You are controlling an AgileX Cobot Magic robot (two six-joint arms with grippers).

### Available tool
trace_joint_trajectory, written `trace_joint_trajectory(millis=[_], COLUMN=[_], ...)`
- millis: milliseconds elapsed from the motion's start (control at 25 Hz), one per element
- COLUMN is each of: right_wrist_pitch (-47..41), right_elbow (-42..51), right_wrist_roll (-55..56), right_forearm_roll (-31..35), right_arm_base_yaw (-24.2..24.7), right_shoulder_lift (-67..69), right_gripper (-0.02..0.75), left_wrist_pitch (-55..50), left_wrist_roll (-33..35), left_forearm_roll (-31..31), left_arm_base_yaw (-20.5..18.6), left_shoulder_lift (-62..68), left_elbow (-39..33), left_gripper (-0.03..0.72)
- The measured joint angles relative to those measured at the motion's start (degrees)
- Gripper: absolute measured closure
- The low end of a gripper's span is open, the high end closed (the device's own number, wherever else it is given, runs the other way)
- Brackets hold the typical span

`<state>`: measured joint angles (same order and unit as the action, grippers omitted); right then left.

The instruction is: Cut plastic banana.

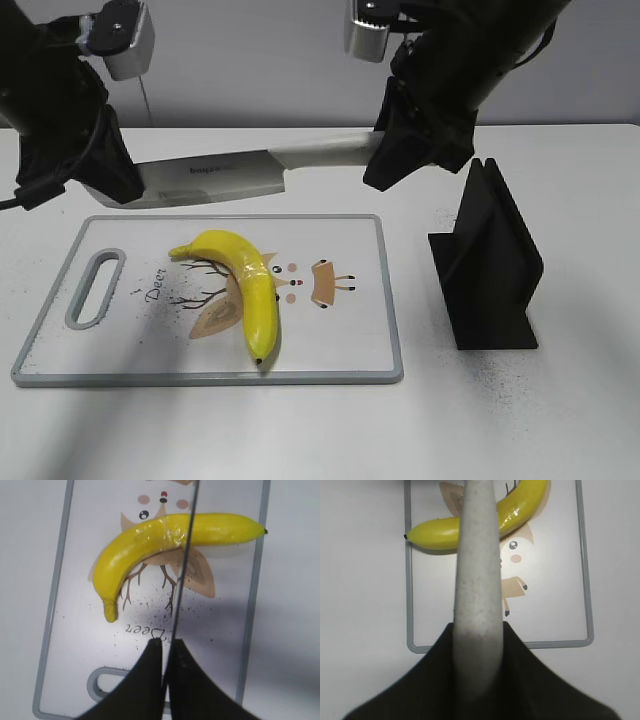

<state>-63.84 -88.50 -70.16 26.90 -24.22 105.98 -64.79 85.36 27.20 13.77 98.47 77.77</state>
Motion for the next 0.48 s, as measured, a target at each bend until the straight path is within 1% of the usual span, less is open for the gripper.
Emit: trace_joint_trajectory(millis=[160,240,360,480], right_wrist_pitch=[0.87,1.83,2.96,4.70], right_elbow=[-0.07,-0.07,-0.07,-0.07], right_wrist_roll=[1.29,2.84,3.47,3.97], right_forearm_roll=[0.02,-2.05,-4.94,-7.04], right_arm_base_yaw=[0.00,0.00,-0.06,-0.15], right_shoulder_lift=[3.24,4.63,6.98,11.30], right_gripper=[0.574,0.573,0.570,0.562], left_wrist_pitch=[0.54,3.05,9.31,16.62], left_wrist_roll=[-6.27,-7.56,-8.16,-8.39], left_forearm_roll=[-4.25,-5.23,-5.25,-3.77], left_arm_base_yaw=[1.41,2.09,3.12,3.56], left_shoulder_lift=[1.83,3.35,5.11,8.18], left_elbow=[0.00,-0.46,-3.95,-8.31], left_gripper=[0.684,0.683,0.682,0.681])
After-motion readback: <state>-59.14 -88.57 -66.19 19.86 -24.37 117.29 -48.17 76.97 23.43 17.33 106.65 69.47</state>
